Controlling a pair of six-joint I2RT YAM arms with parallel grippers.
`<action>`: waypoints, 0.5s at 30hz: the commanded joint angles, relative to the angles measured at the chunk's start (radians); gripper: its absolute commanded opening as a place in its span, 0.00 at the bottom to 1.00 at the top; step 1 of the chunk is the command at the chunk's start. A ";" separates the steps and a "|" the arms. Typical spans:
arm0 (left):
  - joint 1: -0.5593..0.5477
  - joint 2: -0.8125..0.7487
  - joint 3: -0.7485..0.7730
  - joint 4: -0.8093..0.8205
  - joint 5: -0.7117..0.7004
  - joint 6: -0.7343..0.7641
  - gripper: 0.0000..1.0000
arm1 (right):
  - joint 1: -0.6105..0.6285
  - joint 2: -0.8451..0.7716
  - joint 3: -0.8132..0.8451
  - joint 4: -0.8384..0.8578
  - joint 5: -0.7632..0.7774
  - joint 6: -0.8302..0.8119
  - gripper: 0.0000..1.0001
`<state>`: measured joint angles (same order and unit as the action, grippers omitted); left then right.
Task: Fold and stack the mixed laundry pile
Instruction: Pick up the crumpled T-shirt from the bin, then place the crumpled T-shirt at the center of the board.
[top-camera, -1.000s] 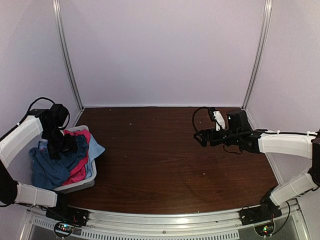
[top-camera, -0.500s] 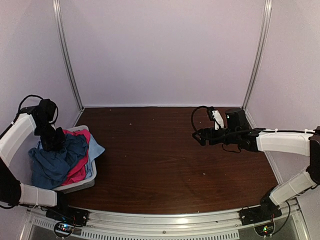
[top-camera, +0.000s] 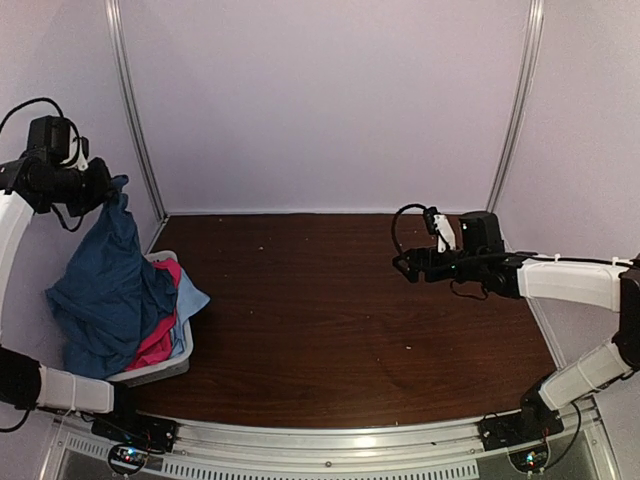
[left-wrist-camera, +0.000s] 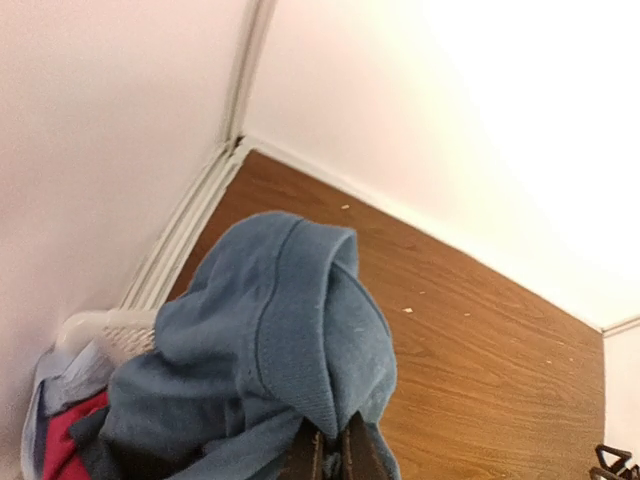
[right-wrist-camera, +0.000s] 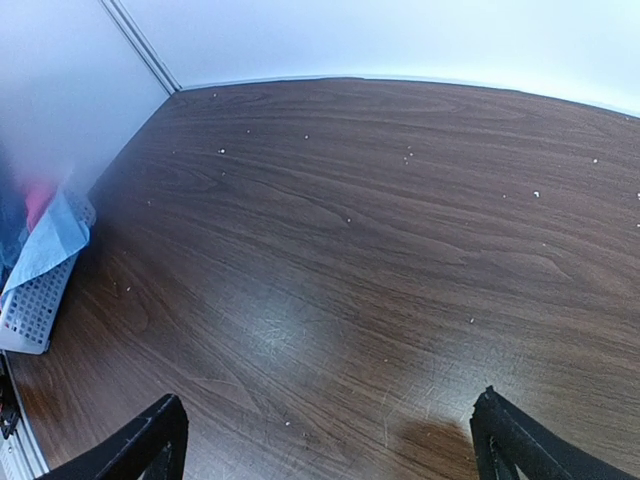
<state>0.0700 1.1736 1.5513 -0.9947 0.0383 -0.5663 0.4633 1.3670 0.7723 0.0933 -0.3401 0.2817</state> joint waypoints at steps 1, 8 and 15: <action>-0.160 0.137 0.239 0.188 0.082 0.026 0.00 | -0.033 -0.037 0.036 0.010 -0.045 0.015 1.00; -0.449 0.548 0.932 0.231 0.109 0.069 0.00 | -0.091 -0.082 0.032 0.004 -0.079 0.030 1.00; -0.588 0.730 1.033 0.616 0.339 -0.034 0.00 | -0.157 -0.157 0.035 -0.046 -0.086 0.025 1.00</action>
<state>-0.4465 1.8462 2.5492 -0.6666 0.2298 -0.5537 0.3393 1.2629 0.7815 0.0761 -0.4088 0.3035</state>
